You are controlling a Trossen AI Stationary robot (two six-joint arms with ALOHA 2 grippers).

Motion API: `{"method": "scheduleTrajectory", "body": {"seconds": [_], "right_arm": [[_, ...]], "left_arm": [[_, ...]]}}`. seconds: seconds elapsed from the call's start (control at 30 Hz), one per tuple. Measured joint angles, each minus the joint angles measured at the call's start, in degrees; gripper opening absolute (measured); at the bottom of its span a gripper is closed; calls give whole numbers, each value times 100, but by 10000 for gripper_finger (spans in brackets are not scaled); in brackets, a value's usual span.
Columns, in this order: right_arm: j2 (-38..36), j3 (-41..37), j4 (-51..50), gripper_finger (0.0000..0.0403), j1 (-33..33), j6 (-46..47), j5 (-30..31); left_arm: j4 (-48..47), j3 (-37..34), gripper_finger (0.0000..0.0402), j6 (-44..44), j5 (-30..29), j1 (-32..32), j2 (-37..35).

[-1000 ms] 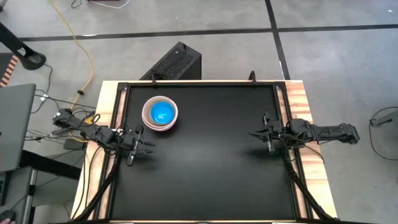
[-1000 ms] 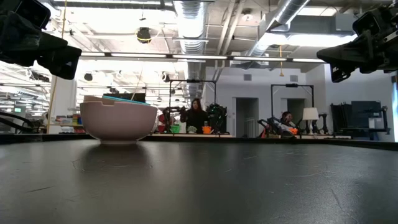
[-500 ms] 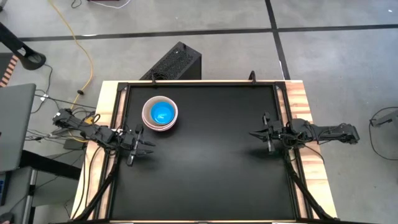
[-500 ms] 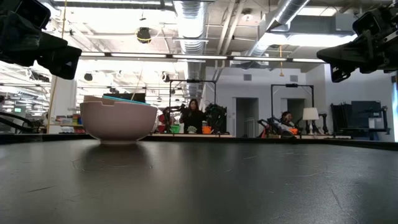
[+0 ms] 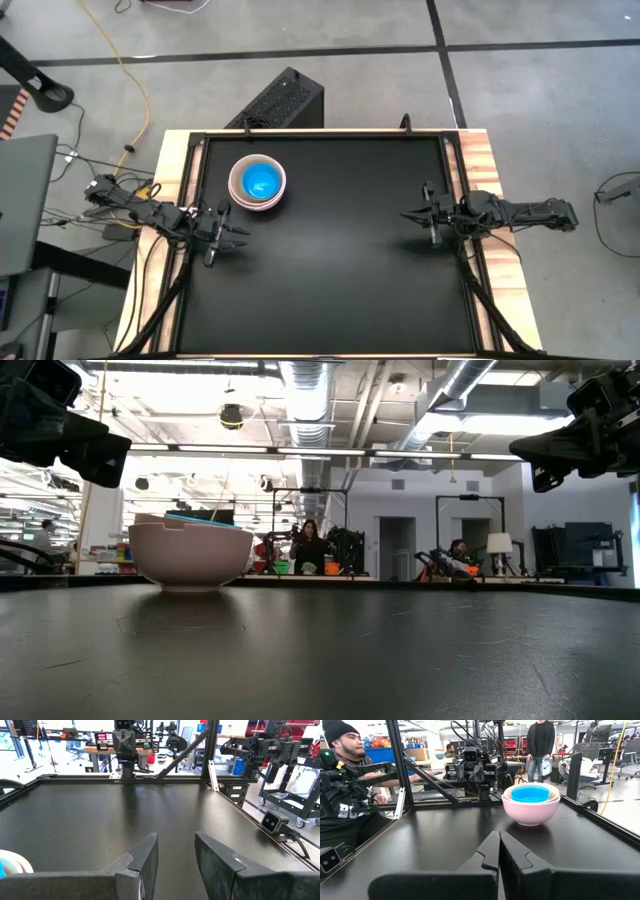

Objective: Nest bowls inside each other
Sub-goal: Return to Home Position

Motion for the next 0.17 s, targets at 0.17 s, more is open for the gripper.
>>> {"method": "scheduleTrajectory", "body": {"seconds": [0.17], "right_arm": [[0,0,0,27,0,2,2]], "left_arm": [[-1,0,118,-1,0,-1,0]]}}
